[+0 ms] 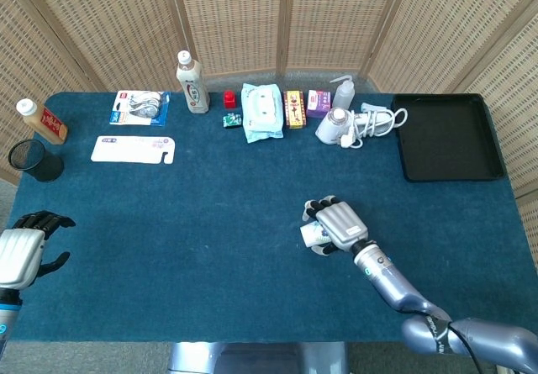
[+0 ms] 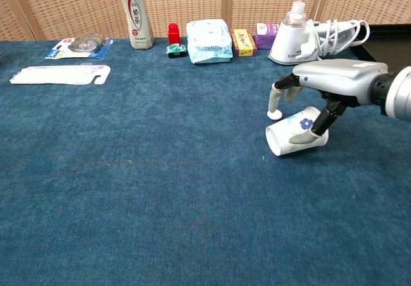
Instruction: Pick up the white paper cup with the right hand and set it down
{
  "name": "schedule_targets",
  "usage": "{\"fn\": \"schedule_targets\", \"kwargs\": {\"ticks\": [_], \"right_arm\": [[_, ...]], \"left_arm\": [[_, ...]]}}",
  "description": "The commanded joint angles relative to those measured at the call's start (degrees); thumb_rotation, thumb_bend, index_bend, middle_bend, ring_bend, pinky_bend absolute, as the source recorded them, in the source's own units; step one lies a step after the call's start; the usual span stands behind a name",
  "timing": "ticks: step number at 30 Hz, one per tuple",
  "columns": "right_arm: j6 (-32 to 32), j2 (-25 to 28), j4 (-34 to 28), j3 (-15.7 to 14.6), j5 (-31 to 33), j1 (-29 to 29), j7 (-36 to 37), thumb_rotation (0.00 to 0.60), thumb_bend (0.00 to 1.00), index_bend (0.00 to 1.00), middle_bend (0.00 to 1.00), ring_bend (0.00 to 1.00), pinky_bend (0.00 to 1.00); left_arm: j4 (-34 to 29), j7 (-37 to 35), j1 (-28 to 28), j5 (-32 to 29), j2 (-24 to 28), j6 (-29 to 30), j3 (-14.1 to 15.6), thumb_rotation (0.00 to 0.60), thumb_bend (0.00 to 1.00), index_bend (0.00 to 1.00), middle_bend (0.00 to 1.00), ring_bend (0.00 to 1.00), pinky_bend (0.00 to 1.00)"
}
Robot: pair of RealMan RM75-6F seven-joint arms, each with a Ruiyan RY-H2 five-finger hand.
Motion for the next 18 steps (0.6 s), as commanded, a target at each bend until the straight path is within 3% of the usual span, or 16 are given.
{"fn": "schedule_targets", "kwargs": {"ticks": [1,6,18], "right_arm": [[2.3,-2.2,0.5,-0.8,2.3,0.9,-6.0,0.513,0.27,0.34,0.25,0.26,0.17],[3.5,-3.5,1.5,-1.6,3.4,1.2,-10.1,0.516,0.27,0.35,0.25,0.26,0.17],[3.7,-5.5,3.5,-2.2,3.6,1.8,-12.1,0.515,0.27,0.36,0.26,0.27,0.17]], "left_arm": [[0.0,-0.3,0.1,0.0,0.2,0.0,0.0,0.6,0.2,0.37,0.41,0.27,0.26],[0.1,-0.4,0.2,0.1,0.2,0.1,0.1,0.6,0.2,0.37,0.41,0.27,0.26],[-0.3,-0.5,0.2,0.1,0.5,0.0,0.1,0.6,0.2,0.37,0.41,0.27,0.26]]}}
